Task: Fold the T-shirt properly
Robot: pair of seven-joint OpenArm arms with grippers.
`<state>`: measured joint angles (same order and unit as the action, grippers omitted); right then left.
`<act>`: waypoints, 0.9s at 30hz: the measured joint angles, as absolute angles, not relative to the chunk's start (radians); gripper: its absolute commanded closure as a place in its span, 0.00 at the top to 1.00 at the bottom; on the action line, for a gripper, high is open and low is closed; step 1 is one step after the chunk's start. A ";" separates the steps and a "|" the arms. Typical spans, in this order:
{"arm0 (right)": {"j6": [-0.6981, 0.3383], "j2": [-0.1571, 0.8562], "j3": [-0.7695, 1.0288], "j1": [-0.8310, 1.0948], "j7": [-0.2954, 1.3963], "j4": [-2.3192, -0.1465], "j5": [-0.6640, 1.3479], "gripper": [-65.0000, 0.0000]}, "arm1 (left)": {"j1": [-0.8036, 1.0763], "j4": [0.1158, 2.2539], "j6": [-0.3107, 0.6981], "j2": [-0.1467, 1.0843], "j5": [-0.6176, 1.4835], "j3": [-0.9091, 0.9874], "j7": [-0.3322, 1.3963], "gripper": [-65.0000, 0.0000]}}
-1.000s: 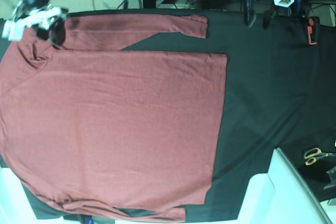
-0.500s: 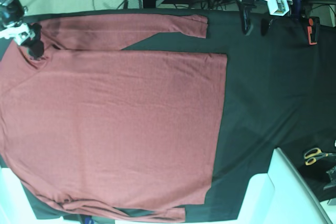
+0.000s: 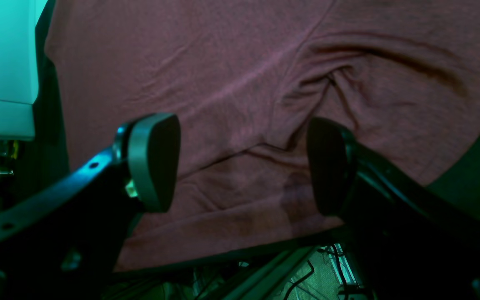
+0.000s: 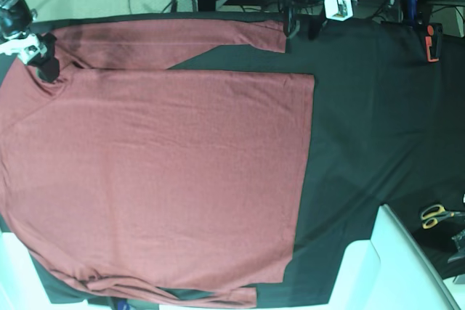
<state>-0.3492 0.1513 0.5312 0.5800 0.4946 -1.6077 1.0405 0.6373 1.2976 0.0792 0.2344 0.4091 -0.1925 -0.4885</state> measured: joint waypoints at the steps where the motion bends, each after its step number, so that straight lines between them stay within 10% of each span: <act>1: -0.349 0.151 0.531 0.580 0.495 -1.608 1.040 0.68 | 0.636 1.295 0.079 0.233 0.409 -0.193 -0.488 0.45; 20: -0.349 0.151 0.531 0.580 0.495 -1.608 1.040 0.68 | 0.562 1.230 0.079 0.200 0.413 -0.304 -0.489 0.41; 27: -0.349 0.151 0.533 0.580 0.495 -1.608 1.040 0.67 | 0.537 1.216 0.076 0.199 0.412 -0.298 -0.488 0.10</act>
